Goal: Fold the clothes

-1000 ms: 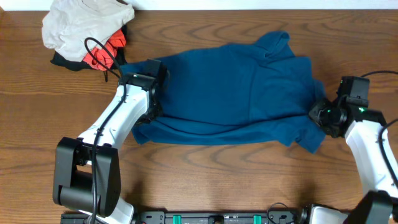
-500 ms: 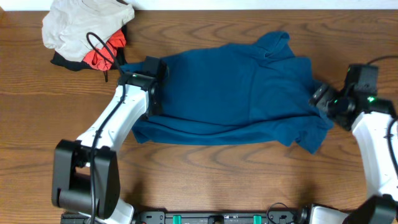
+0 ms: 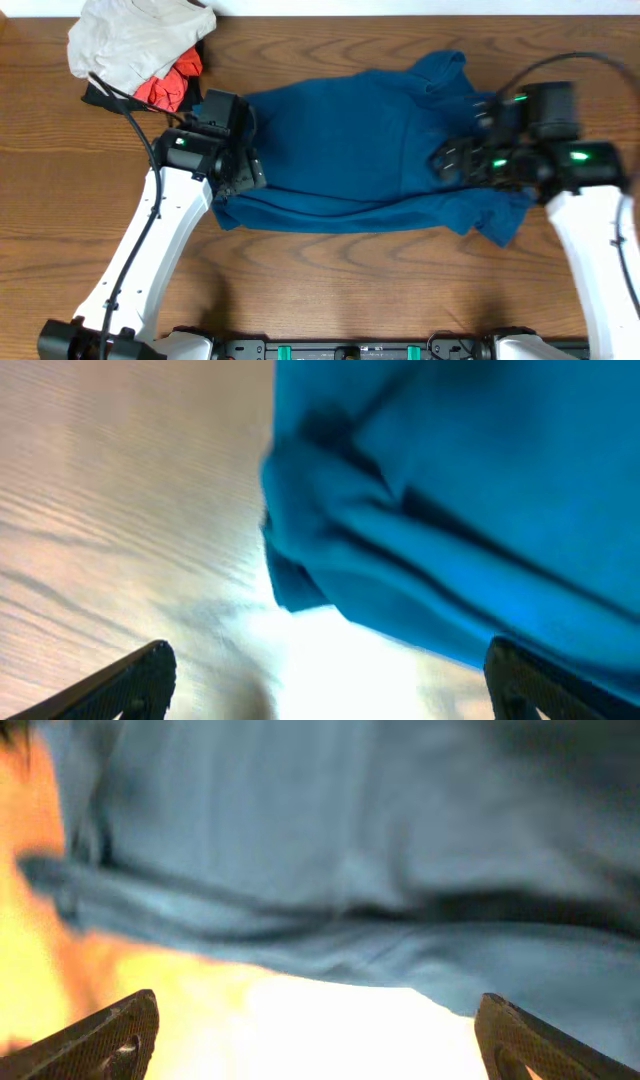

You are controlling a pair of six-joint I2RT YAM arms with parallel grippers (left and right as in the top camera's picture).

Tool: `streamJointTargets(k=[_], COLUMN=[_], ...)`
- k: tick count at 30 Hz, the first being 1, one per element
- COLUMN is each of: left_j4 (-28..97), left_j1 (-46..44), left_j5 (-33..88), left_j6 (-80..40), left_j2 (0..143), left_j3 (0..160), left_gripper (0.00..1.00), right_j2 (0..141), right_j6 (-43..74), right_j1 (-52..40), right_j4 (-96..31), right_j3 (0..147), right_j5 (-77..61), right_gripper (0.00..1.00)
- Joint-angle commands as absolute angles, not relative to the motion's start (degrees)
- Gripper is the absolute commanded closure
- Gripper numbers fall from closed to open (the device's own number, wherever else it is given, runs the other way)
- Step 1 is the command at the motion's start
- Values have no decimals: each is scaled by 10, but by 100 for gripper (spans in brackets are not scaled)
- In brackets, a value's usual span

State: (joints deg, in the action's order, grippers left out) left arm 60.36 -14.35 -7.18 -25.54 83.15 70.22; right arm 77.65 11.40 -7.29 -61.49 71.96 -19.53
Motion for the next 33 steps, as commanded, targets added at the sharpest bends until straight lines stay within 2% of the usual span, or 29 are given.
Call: streamJointTargets(k=[1,7,12,25,33], left_j4=[609,600,600,600,599], left_j1=[-140,-114,-79,-65,-65], left_j5=[-29,-88,-88,-86,-86], left_j6=[-260,-314,-314,-314,-314], left_j2=[837,838,838,838,838], left_j3=[678,677,677,677,677], left_gripper=[2,2,2,2,2], right_j2=[810,881,939,1089,1093], right_j6=[76,76,76,51,50], right_j1=[-145,-262,-330,-404,-406], right_j4=[-605,-592,-585,-569,-518], right_j3=[688,681,681,681,681], right_j5=[-184,29,131,310,335], right_gripper=[3,5,4,2,17])
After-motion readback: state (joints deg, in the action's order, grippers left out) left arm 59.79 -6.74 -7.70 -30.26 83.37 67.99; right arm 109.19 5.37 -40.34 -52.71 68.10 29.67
